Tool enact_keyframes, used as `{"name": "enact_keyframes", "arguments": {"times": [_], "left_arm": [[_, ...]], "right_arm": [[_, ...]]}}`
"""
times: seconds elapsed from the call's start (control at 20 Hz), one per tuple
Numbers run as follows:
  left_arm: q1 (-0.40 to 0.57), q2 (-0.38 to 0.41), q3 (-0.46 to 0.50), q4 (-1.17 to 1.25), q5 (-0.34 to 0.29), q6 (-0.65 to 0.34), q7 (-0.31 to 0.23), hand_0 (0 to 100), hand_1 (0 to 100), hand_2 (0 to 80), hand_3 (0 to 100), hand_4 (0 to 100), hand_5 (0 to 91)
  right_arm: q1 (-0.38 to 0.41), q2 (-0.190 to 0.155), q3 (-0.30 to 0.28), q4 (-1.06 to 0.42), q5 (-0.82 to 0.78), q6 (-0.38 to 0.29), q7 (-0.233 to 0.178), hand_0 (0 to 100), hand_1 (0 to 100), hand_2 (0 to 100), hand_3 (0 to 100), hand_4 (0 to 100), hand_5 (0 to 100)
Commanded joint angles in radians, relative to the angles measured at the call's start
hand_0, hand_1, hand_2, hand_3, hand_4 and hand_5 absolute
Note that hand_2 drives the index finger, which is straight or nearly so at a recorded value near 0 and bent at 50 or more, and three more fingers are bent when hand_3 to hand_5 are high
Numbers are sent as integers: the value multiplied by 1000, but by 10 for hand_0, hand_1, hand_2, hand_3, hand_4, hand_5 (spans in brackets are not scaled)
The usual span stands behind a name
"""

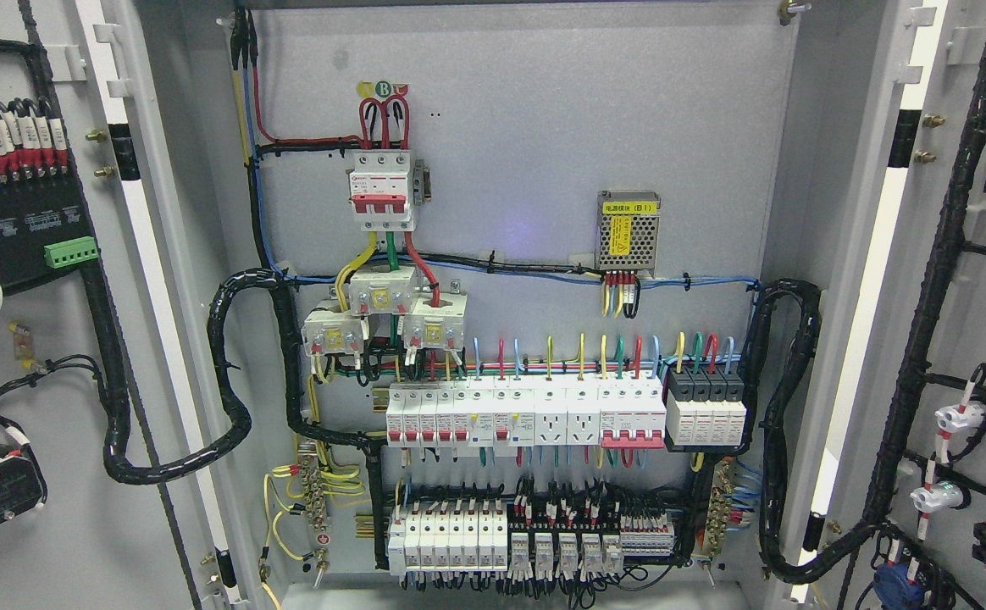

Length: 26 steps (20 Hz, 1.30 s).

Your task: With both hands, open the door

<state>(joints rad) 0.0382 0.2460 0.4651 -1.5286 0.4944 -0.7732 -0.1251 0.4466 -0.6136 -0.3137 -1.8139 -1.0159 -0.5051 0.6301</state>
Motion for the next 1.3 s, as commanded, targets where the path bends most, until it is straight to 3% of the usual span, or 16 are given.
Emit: {"name": "enact_keyframes", "arguments": {"times": [0.0, 0.4, 0.75, 0.95, 1.25], "left_arm": [[-63, 84, 15, 146, 1, 6, -2, 0, 0, 0, 0, 43, 0], [-129, 87, 33, 162, -13, 182, -2, 0, 0, 0, 0, 43, 0], [-142, 107, 35, 160, -20, 242, -2, 0, 0, 0, 0, 43, 0], [-147, 113, 35, 160, -20, 247, -2, 0, 0, 0, 0, 43, 0], [-147, 114, 35, 159, -22, 295, -2, 0, 0, 0, 0, 43, 0]], "right_arm": [[-6, -31, -24, 60, -67, 0, 65, 0, 0, 0, 0, 0, 0], [-37, -49, -45, 145, -73, 2, 71, 0, 0, 0, 0, 0, 0], [-57, -64, -65, 168, -104, 8, 73, 0, 0, 0, 0, 0, 0], [-60, -78, -76, 168, -151, 22, 118, 0, 0, 0, 0, 0, 0], [-60, -90, -84, 165, -203, 31, 146, 0, 0, 0, 0, 0, 0]]}}
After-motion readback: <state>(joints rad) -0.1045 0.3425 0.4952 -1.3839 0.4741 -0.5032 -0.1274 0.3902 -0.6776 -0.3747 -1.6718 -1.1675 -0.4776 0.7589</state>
